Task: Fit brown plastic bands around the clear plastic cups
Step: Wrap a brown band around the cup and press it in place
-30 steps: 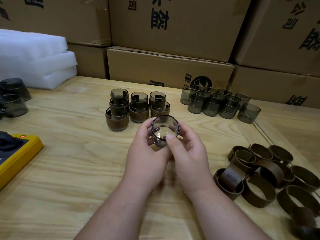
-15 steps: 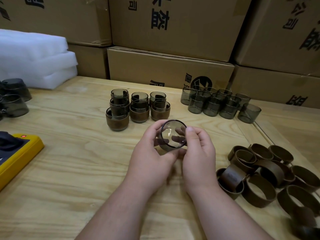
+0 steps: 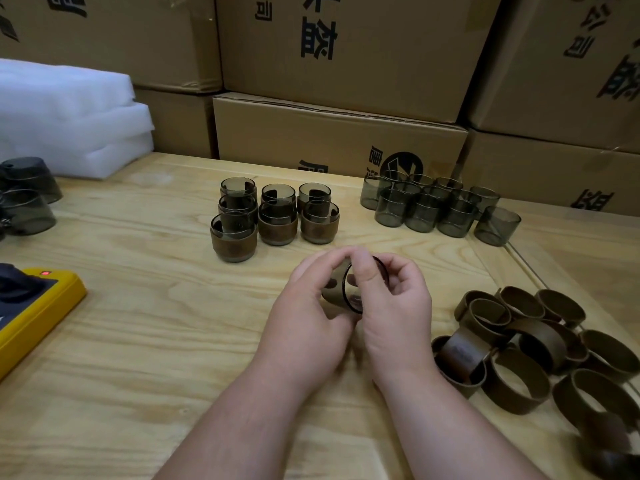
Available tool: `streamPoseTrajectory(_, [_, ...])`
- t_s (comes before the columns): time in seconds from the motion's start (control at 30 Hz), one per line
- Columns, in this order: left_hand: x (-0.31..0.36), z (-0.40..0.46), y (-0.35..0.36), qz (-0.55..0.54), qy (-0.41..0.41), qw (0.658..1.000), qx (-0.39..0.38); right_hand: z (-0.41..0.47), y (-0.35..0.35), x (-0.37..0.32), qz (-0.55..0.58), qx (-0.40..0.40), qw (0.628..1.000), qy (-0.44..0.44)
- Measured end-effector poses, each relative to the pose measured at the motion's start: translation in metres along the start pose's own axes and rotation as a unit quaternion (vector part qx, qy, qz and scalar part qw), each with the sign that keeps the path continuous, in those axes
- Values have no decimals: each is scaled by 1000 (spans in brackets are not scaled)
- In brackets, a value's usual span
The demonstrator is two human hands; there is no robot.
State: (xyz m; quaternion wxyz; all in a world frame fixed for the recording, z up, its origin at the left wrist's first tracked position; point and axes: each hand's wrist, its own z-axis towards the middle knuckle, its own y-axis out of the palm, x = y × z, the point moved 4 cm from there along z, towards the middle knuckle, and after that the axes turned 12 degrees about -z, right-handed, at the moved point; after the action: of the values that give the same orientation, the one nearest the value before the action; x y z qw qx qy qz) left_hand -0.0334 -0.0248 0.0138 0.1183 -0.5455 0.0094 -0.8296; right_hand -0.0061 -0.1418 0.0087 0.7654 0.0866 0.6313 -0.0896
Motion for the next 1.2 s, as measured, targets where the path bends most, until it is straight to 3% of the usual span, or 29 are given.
streamPoseTrajectory(0.27, [1,1,-4,0,3,1000,19,-8,9,-4,-84,-72,991,-75])
streamPoseTrajectory(0.8, [6,-6,10,-64,25,994,-86,-5,-8,-5,-116,73,989,-50])
streamPoseTrajectory(1.03, [10,-7,8,-71,20,995,-63,-2,-11,-1,-108,110,988,-8])
streamPoseTrajectory(1.2, [4,-5,5,-111,-30,993,-39,1,-12,6,-118,123,985,11])
